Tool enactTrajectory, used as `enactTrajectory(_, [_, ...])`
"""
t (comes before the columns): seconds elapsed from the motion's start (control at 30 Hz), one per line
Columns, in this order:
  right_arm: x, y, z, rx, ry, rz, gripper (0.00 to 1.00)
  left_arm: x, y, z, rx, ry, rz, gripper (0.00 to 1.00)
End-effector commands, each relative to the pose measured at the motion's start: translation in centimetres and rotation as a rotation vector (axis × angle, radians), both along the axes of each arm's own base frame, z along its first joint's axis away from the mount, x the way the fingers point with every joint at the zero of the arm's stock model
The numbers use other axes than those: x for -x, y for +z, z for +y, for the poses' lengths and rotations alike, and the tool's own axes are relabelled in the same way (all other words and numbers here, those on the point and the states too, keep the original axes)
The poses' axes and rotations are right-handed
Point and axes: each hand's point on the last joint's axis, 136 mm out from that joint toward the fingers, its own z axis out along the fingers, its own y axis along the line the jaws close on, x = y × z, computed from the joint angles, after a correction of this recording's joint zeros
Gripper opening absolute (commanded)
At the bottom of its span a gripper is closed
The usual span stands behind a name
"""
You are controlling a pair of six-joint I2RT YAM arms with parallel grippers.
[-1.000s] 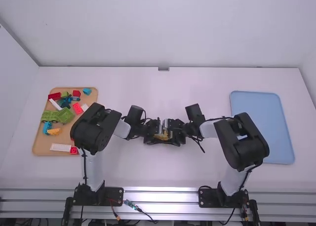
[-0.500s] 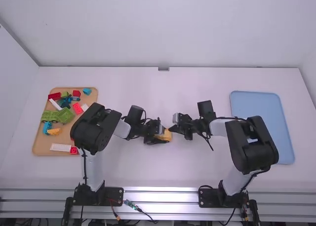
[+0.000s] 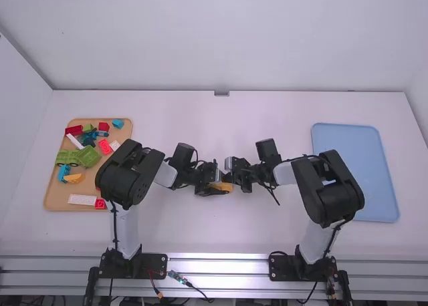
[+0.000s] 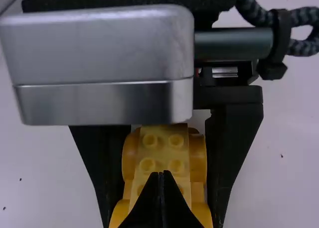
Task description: Assemble lego blocks to make yellow taxi
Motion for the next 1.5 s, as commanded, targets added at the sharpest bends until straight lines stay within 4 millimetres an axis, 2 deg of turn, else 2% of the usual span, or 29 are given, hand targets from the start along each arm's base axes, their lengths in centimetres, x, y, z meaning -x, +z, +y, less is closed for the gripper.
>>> enactTrajectory(0.0, [-0.1,-1.9,-1.0,0.069,-0.049,0.055,0.00,0.4,-1.2,0.3,-0.033,0.013,0.016,0.56])
enactTrajectory(0.2, [0.1,-3.9,-2.1,0.194,-0.086,0.074,0.00,-0.2,-1.3,0.4,-0.050,0.040,0.021,0.56])
enactTrajectory(0.47, [-0.3,-4.9,-2.2,0.241,-0.104,0.063,0.00,-0.1,-1.2,0.3,-0.042,0.035,0.022,0.57])
enactTrajectory(0.53, [-0.5,-4.1,-1.8,0.212,-0.094,0.060,0.00,-0.1,-1.2,0.3,-0.042,0.035,0.022,0.57])
enactTrajectory(0.77, [-2.2,2.8,-1.8,0.015,-0.076,-0.058,0.00,-0.4,-1.0,0.2,-0.034,0.040,0.012,0.59])
enactTrajectory(0.8, [-2.4,3.3,-1.9,0.003,-0.079,-0.067,0.00,-0.5,-0.9,0.2,-0.031,0.047,0.016,0.59])
enactTrajectory(0.83, [-2.9,4.6,-2.4,-0.017,-0.095,-0.092,0.00,-0.7,-0.8,0.1,-0.023,0.062,0.028,0.62])
enactTrajectory(0.93, [-3.6,5.9,-3.4,-0.002,-0.165,-0.080,0.00,-0.9,-0.6,0.0,-0.017,0.072,0.038,0.64])
enactTrajectory(0.97, [-4.1,6.0,-4.5,0.042,-0.225,-0.061,0.00,-1.0,-0.5,0.0,-0.018,0.072,0.037,0.64])
enactTrajectory(1.0, [-4.3,5.8,-5.5,0.094,-0.281,-0.037,0.03,-1.2,-0.5,-0.1,-0.019,0.074,0.037,0.66])
enactTrajectory(1.03, [-4.4,5.4,-6.5,0.144,-0.328,-0.014,0.14,-1.2,-0.5,-0.1,-0.019,0.073,0.036,0.67])
enactTrajectory(1.07, [-4.3,5.1,-7.4,0.193,-0.371,0.007,0.30,-1.2,-0.4,-0.1,-0.018,0.073,0.036,0.70])
enactTrajectory(1.17, [-4.1,4.2,-9.7,0.316,-0.480,0.064,0.58,-1.3,-0.4,-0.1,-0.017,0.074,0.032,0.77])
enactTrajectory(1.2, [-4.0,4.0,-10.2,0.339,-0.507,0.078,0.83,-1.3,-0.4,-0.1,-0.018,0.074,0.033,0.80])
enactTrajectory(1.23, [-4.0,3.9,-10.7,0.366,-0.539,0.091,0.99,-1.3,-0.4,-0.1,-0.018,0.074,0.034,0.86])
enactTrajectory(1.27, [-4.0,3.8,-10.9,0.378,-0.558,0.099,0.99,-1.3,-0.4,-0.1,-0.018,0.075,0.035,0.94])
enactTrajectory(1.33, [-4.2,3.8,-11.2,0.384,-0.581,0.106,0.99,-1.4,-0.3,-0.1,-0.019,0.088,0.047,0.99])
enactTrajectory(1.47, [-4.4,3.9,-11.1,0.377,-0.585,0.105,0.99,-2.8,0.1,0.9,-0.089,0.198,0.060,0.99])
